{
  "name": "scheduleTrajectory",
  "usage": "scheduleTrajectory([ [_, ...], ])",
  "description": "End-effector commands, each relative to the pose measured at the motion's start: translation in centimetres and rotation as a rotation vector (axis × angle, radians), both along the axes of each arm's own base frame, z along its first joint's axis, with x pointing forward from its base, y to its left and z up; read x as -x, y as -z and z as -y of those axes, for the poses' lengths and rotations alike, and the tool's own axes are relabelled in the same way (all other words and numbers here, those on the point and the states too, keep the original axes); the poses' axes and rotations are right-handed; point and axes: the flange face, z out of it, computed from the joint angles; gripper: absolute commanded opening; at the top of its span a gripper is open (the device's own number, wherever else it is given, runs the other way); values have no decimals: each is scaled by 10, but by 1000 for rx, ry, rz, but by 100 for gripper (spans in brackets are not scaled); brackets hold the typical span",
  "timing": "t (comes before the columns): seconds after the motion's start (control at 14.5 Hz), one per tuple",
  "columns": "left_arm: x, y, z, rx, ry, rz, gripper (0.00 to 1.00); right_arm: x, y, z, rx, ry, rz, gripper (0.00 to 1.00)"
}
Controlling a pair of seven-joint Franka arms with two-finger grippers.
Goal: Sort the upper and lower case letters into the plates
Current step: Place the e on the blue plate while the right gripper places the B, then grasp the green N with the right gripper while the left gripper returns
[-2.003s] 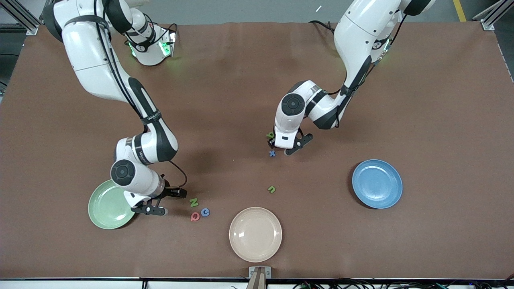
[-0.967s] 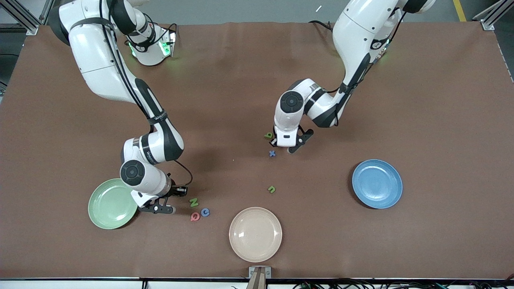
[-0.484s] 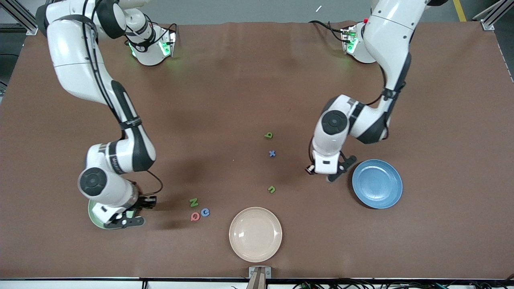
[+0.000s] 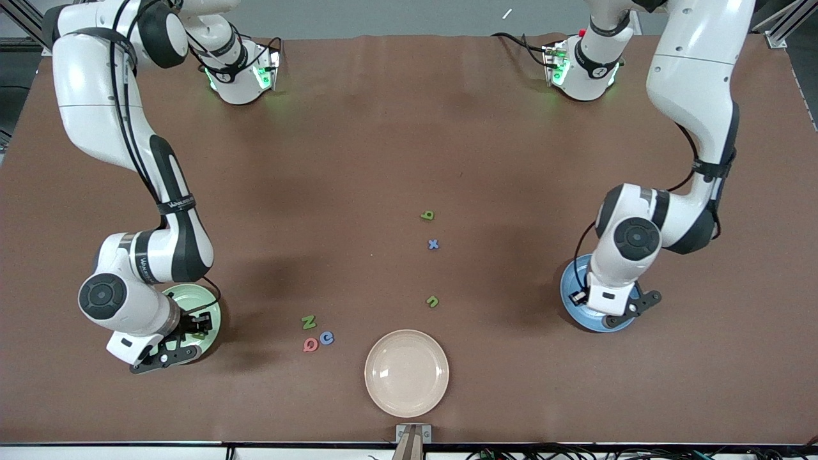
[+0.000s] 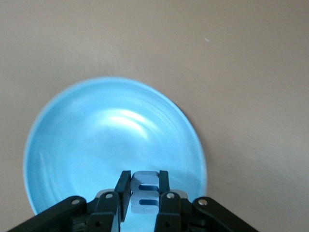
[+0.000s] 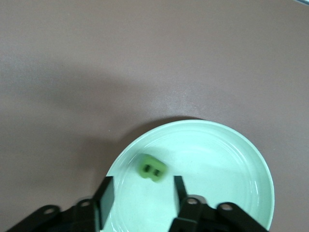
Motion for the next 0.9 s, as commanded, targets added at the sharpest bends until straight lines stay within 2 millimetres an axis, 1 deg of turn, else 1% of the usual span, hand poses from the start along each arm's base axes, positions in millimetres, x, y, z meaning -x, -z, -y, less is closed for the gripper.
scheduleTrajectory([
  [0.0,-13,12,-21,-24,79,-32,27,2,-1,-7,-1,-14,1,92],
  [0.07,-12,19,-25,-25,77,-44,62,2,-1,-13,-8,-5,3,92],
  [0.14,-11,20,-26,-25,71,-44,94,3,-1,-17,-18,39,7,92],
  [0.21,-11,17,-26,-24,68,-39,100,3,-1,-26,-33,113,13,92],
  [0.28,-11,13,-16,-19,69,-33,100,5,-1,-43,-41,143,16,91],
  [0.35,-9,11,-1,-7,75,-30,100,7,-1,-63,-45,151,20,92],
  [0.48,-1,10,43,7,95,-22,100,11,-1,-101,-68,198,45,92],
  [0.55,5,8,72,22,106,-17,100,11,-1,-120,-93,218,75,92],
  [0.62,16,8,104,32,121,-15,99,10,-1,-135,-122,238,121,92],
  [0.76,41,11,176,46,147,-6,97,14,14,-157,-153,255,156,92],
  [0.83,47,13,198,56,126,3,98,17,23,-166,-170,278,154,92],
])
